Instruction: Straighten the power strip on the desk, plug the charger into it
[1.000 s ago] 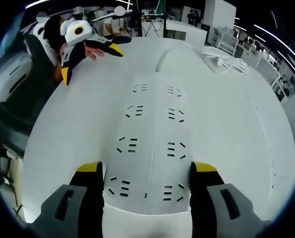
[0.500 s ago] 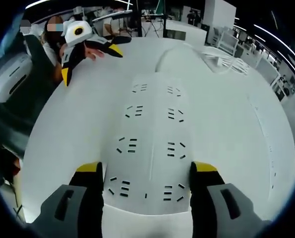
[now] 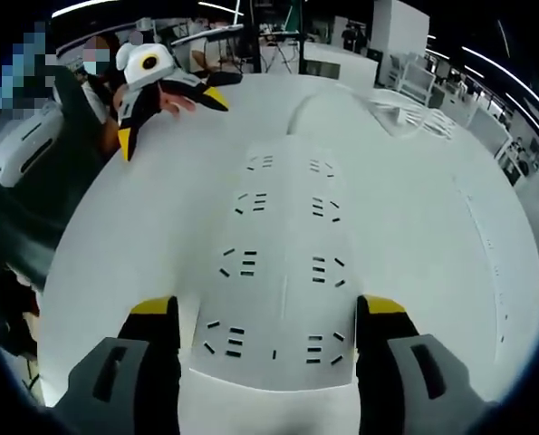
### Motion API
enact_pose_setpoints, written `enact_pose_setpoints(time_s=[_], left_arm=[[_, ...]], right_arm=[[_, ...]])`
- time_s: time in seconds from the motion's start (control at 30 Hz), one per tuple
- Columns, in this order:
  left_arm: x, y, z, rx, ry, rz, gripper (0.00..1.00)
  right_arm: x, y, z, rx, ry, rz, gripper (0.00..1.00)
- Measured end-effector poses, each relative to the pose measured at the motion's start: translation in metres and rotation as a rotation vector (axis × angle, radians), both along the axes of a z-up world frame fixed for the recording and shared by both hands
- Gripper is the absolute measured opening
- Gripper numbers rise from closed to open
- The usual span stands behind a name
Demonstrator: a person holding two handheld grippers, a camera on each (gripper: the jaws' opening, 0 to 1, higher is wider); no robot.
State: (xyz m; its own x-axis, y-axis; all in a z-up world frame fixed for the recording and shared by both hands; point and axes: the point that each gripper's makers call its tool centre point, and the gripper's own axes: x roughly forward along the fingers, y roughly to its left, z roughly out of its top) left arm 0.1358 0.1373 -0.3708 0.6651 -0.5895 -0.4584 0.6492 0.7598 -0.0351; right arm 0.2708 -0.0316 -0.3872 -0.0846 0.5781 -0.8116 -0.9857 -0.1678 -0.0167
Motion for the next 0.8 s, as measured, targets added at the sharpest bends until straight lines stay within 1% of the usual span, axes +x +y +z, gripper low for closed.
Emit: enact_pose_setpoints(time_s=[0.17, 0.23, 0.47, 0.8], left_arm=[[0.000, 0.000, 0.001, -0.001, -0.002, 0.001, 1.00], [0.000, 0.000, 0.001, 0.000, -0.002, 0.001, 1.00], [0.000, 0.000, 0.001, 0.003, -0.001, 0.001, 1.00], [0.000, -0.005, 0.002, 0.005, -0.003, -0.011, 1.00]], right_arm=[[0.002, -0.002, -0.001, -0.014, -0.005, -0.014, 0.82], [0.002, -0.002, 0.000, -0.008, -0.004, -0.023, 0.83], [0.000, -0.001, 0.009, 0.029, 0.006, -0.037, 0.84], [-0.003, -0.004, 0.014, 0.054, -0.003, -0.053, 0.87]])
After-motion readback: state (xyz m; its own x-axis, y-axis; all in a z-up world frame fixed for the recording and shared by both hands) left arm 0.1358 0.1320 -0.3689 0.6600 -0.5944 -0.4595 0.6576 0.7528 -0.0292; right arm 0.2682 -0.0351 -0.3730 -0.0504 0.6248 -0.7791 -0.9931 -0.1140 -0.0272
